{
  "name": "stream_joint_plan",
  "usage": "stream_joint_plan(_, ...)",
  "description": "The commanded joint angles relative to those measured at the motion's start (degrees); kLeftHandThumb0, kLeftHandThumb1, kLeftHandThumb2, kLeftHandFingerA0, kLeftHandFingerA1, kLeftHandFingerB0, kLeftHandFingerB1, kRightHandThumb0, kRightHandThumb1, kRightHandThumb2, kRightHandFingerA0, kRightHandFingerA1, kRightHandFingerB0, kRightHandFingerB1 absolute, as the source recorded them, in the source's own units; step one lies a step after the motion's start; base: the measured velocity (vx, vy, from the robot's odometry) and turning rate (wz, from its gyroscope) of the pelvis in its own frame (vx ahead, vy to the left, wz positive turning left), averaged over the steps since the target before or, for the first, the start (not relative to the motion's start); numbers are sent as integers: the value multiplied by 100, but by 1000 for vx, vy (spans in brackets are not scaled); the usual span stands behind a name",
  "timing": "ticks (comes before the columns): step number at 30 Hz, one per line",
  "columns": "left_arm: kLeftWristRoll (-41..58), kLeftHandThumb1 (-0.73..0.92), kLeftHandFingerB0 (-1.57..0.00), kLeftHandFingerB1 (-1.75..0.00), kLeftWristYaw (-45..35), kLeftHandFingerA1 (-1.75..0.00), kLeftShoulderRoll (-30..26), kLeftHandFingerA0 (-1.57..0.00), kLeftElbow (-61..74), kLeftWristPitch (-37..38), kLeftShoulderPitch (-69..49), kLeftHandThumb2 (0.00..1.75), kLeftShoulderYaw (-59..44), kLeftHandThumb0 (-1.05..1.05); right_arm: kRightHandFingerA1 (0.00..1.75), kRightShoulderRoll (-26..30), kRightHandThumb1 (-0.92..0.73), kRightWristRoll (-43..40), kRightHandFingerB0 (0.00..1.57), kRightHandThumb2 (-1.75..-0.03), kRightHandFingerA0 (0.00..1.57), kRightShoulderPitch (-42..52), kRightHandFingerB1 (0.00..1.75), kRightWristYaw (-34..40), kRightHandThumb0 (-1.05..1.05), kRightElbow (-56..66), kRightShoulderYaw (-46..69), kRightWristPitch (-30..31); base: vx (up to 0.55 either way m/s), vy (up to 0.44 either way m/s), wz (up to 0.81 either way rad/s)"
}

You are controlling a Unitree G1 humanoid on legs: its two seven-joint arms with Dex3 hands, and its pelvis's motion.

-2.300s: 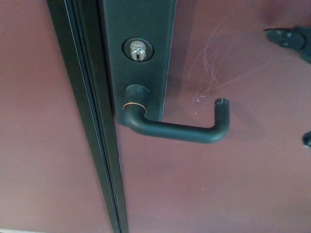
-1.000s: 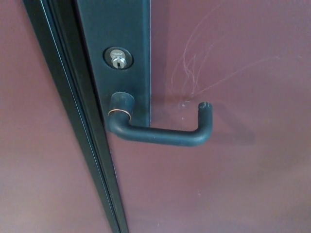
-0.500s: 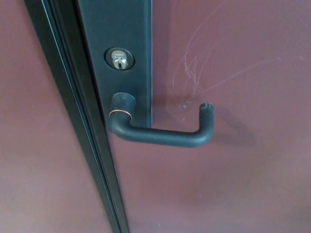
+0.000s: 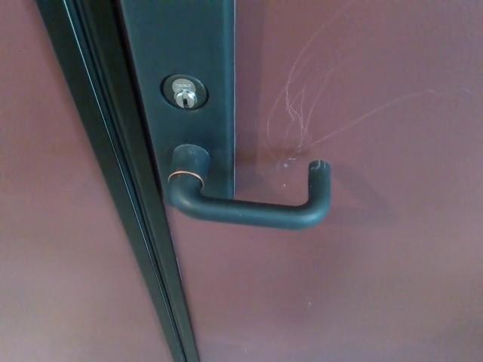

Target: The robot walks towards the door handle and put its right hand on it and twist the handle

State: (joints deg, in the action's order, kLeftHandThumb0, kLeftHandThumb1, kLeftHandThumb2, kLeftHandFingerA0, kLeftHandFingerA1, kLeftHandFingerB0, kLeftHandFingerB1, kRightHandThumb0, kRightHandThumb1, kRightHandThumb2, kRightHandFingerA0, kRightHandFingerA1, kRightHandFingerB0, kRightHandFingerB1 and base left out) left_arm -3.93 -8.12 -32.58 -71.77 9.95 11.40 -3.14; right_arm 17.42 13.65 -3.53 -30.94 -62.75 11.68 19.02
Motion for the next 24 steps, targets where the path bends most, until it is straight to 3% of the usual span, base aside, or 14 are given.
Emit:
stream_joint_plan(1, 27, 46, -52, -53, -93, -61, 159, -68, -107, -62, -201, 74, -62, -38, 31, -53, -76, 552, 5, -63, 17, -95, 21, 2075, -82, -962, -653, -1635, 0, 0, 0)
stream_joint_plan(4, 56, 46, -52, -53, -87, -61, 194, -67, -139, -83, -221, 74, -93, -38, 31, -38, -76, 469, 5, -63, 17, -141, 21, 2072, -83, -1034, -709, -1709, 0, 0, 0)
stream_joint_plan(5, 57, 46, -52, -53, -90, -60, 203, -67, -142, -85, -220, 74, -95, -38, 34, -27, -68, 468, 7, -68, 15, -164, 19, 2079, -86, -1056, -744, -1729, 0, 0, 0)
stream_joint_plan(6, 49, 46, -52, -53, -89, -60, 218, -66, -143, -81, -227, 74, -92, -38, 31, -8, -76, 474, 6, -63, 17, -183, 22, 2091, -83, -1085, -805, -1748, 0, 0, 0)
stream_joint_plan(8, 69, 46, -52, -54, -118, -61, 248, -67, -135, -77, -265, 74, -110, -39, 31, 2, -76, 447, 6, -63, 17, -192, 22, 2094, -83, -1144, -886, -1757, 0, 0, 0)
stream_joint_plan(9, 65, 46, -52, -54, -133, -61, 242, -67, -130, -56, -274, 74, -109, -39, 34, 4, -69, 447, 6, -69, 16, -207, 19, 2096, -86, -1165, -930, -1766, 0, 0, 0)
stream_joint_plan(10, 54, 46, -52, -54, -135, -61, 242, -67, -125, -37, -300, 74, -106, -39, 47, 11, -60, 430, 0, -99, 13, -209, 22, 2097, -82, -1196, -981, -1788, 0, 0, 0)
stream_joint_plan(24, -5, 46, -52, -54, -213, -61, 222, -68, -101, -92, -192, 74, -114, -41, 45, 37, -60, 225, 2, -99, 8, -375, 24, 2170, -80, -1404, -1229, -1963, 0, 0, 0)
